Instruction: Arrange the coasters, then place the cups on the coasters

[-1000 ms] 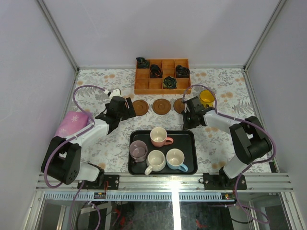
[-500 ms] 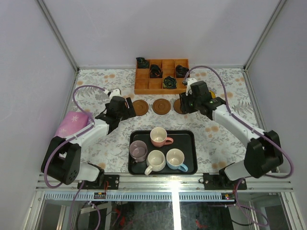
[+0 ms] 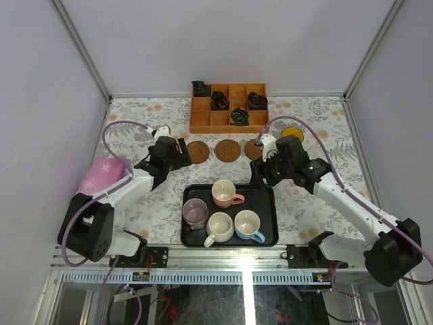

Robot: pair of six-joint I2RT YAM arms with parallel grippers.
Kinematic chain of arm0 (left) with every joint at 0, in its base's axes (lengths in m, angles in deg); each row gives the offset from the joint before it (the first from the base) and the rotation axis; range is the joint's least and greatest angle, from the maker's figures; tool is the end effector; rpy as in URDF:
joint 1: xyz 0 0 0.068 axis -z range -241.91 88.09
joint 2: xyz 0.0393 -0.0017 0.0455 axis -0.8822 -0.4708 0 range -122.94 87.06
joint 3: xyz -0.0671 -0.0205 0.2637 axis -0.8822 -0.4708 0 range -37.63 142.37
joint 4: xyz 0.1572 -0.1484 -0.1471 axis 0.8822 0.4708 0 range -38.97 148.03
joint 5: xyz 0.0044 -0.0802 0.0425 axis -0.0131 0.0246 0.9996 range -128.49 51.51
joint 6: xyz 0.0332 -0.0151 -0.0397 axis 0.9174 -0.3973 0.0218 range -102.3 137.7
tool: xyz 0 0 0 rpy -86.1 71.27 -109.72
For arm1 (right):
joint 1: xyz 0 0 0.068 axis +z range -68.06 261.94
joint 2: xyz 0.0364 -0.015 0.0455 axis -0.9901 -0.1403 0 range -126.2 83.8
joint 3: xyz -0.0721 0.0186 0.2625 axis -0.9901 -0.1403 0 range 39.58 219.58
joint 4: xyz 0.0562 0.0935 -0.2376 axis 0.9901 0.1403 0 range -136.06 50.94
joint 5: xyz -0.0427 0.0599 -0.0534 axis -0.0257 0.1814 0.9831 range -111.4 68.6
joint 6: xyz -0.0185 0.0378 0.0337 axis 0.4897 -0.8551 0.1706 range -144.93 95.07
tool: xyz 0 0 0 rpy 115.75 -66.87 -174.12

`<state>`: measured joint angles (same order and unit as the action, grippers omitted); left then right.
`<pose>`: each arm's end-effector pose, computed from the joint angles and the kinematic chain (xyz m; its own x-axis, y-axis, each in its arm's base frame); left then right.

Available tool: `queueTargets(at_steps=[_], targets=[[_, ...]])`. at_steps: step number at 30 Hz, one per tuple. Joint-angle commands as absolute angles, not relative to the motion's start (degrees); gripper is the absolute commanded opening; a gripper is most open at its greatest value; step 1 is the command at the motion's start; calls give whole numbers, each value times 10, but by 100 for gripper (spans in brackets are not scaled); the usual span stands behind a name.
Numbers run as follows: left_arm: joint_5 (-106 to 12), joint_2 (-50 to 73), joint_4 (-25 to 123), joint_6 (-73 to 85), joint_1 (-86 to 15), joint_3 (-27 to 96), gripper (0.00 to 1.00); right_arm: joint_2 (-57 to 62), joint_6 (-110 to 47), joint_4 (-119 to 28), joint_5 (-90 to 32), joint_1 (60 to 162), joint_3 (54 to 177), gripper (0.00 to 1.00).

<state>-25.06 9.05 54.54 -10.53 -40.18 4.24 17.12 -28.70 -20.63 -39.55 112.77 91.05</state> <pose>0.2650 -0.0968 0.2064 -0.6141 -0.2504 -0.7485 -0.1094 0.9662 -0.2336 0.2085 0.1374 0.2794 -0.6034 -0.2875 -0.7439 -0.6518 0.7152 0.2523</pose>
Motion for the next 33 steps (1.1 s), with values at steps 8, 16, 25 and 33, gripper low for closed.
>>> queueTargets(at_steps=[8, 16, 25, 33], targets=[[-246, 125, 530, -106, -404, 30, 84, 127, -246, -185, -445, 1196, 929, 70], [-237, 151, 535, -123, -404, 7, 84, 77, -237, -219, -464, 1209, 921, 70], [-222, 169, 544, -127, -404, -1, 84, 35, -234, -249, -480, 1224, 930, 70], [-221, 182, 547, -137, -404, -7, 84, 7, -230, -263, -485, 1234, 931, 69]])
